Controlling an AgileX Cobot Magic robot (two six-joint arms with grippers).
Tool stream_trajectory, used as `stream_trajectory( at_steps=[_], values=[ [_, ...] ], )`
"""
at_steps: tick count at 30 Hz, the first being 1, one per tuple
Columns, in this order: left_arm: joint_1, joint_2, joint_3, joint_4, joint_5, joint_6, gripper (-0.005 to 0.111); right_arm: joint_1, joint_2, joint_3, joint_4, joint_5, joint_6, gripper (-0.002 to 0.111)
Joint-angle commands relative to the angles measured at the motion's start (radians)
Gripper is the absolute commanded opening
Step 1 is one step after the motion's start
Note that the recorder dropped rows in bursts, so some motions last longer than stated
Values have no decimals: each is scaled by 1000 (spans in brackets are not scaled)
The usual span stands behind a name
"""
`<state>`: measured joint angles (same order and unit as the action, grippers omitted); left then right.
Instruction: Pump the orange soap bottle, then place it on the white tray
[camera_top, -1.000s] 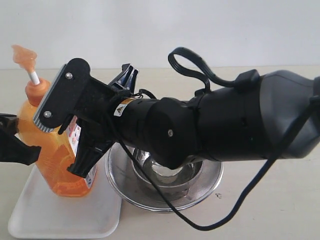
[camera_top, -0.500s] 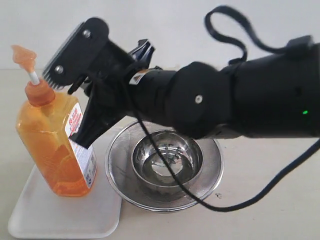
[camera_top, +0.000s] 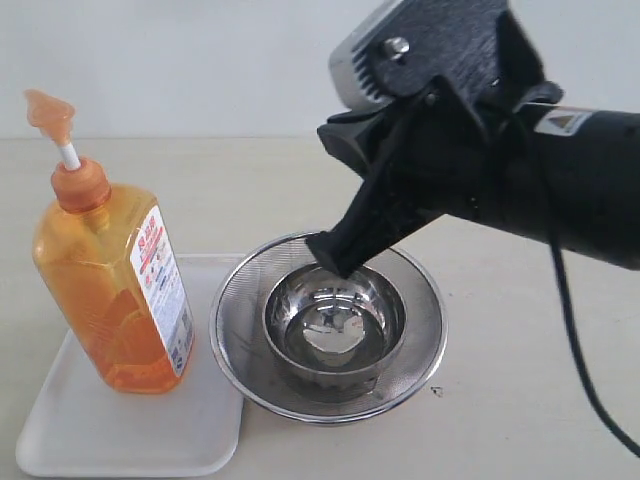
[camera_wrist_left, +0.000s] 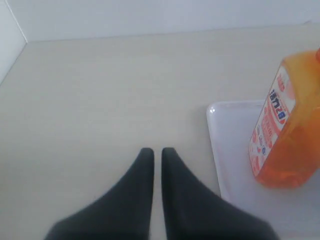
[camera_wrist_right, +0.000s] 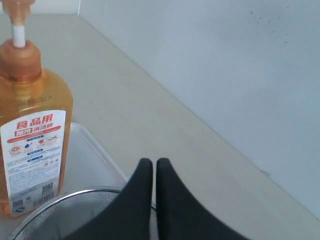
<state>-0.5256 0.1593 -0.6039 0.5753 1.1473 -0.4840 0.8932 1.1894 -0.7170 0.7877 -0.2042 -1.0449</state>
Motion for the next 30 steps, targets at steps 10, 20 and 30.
stream_trajectory(
  at_steps=[10,20,30],
  values=[
    [-2,-144,-8,15,-48,15,5,-7,-130,21,6,4,7,0],
    [-2,-144,-8,15,-48,15,5,-7,-130,21,6,2,9,0],
    [-2,-144,-8,15,-48,15,5,-7,-130,21,6,4,15,0]
  ],
)
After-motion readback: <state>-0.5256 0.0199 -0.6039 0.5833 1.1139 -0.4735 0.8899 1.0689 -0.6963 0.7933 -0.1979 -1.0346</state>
